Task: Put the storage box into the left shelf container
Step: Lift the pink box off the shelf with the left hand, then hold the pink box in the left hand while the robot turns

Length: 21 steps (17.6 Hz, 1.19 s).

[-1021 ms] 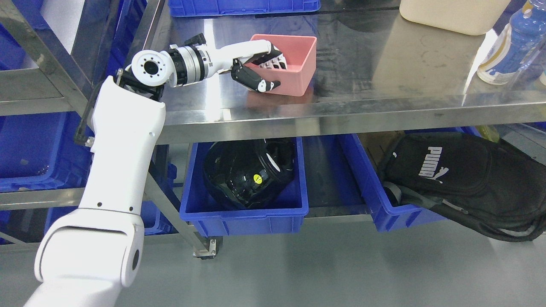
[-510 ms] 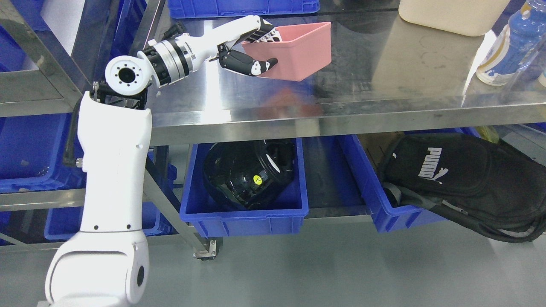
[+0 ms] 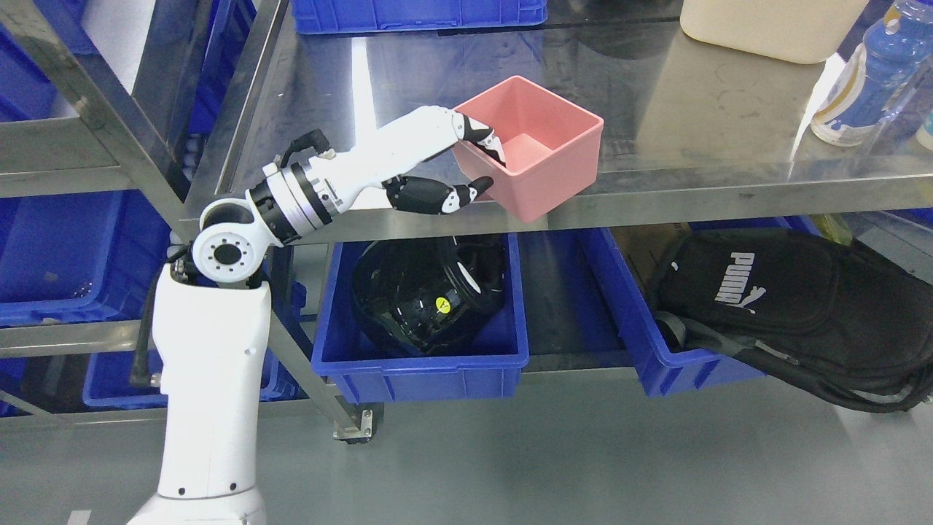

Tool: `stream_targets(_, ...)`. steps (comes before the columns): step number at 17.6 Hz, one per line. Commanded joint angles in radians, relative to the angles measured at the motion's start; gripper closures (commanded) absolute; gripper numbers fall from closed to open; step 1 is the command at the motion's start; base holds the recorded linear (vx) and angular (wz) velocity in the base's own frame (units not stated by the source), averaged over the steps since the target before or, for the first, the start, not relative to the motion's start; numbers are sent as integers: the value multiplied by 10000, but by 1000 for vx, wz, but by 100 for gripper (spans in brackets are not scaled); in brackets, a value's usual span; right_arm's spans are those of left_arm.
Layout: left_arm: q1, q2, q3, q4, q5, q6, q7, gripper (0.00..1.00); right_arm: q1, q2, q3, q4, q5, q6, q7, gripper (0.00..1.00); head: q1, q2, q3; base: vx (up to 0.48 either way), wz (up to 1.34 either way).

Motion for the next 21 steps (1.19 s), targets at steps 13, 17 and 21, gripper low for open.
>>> stream_targets(13, 2587, 146, -60, -2001, 568, -1315, 206, 99, 77, -175, 0, -175, -31, -7, 6, 0, 0, 4, 0, -154, 1194)
stream_targets(17, 2602, 146, 32, -2001, 568, -1300, 206, 99, 77, -175, 0, -175, -31, -7, 6, 0, 0, 5, 0, -14, 1782)
stream_targets(21, 2602, 146, 17, -2001, 568, -1284, 206, 99, 77, -175, 0, -175, -31, -7, 6, 0, 0, 8, 0, 221, 1110)
